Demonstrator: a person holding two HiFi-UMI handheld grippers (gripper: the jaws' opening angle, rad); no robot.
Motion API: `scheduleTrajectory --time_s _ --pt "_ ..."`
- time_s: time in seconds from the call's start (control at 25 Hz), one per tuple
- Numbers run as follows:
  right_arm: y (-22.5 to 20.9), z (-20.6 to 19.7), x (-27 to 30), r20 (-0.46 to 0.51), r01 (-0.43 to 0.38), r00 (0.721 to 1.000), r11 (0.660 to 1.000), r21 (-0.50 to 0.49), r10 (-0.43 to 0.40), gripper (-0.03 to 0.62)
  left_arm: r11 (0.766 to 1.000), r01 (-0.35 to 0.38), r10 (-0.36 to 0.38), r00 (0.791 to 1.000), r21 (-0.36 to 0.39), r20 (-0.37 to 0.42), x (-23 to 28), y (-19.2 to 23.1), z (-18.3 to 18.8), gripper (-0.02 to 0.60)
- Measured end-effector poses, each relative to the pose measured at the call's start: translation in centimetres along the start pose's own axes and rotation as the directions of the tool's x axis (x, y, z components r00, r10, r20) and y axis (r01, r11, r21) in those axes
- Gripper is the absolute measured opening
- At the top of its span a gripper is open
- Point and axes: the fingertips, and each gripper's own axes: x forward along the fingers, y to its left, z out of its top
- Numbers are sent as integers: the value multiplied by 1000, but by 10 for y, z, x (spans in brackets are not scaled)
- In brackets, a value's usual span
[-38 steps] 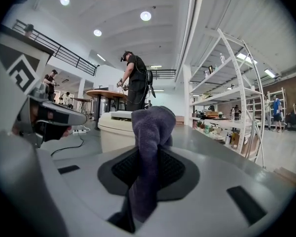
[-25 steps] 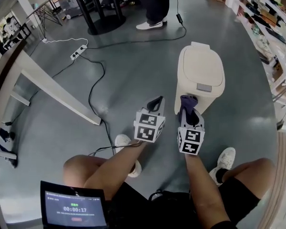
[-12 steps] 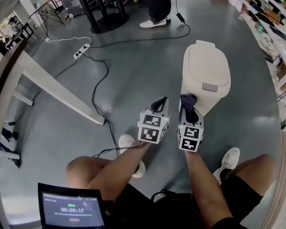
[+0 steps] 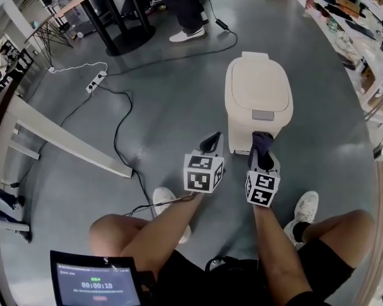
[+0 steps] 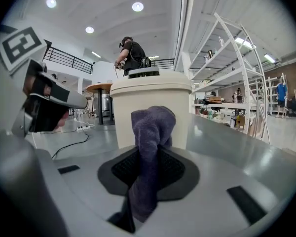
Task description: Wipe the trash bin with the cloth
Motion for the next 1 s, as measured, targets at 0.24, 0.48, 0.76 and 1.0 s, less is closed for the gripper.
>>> scheduleTrajectory --time_s 0.24,0.48,0.76,1.0 --pt "-37 0 -1 15 29 999 998 -59 -28 80 999 31 -30 999 39 -28 16 -18 -9 0" --pt "-71 -3 3 18 70 997 991 -110 -69 80 997 51 -49 998 54 -38 24 -28 -10 0" --pt "-69 -5 -1 51 53 998 989 -136 -47 80 997 36 -32 998 62 -63 29 -16 -19 0" --pt "-30 -25 -5 53 -27 998 992 -122 34 80 997 21 -15 997 73 -78 20 -4 -26 0"
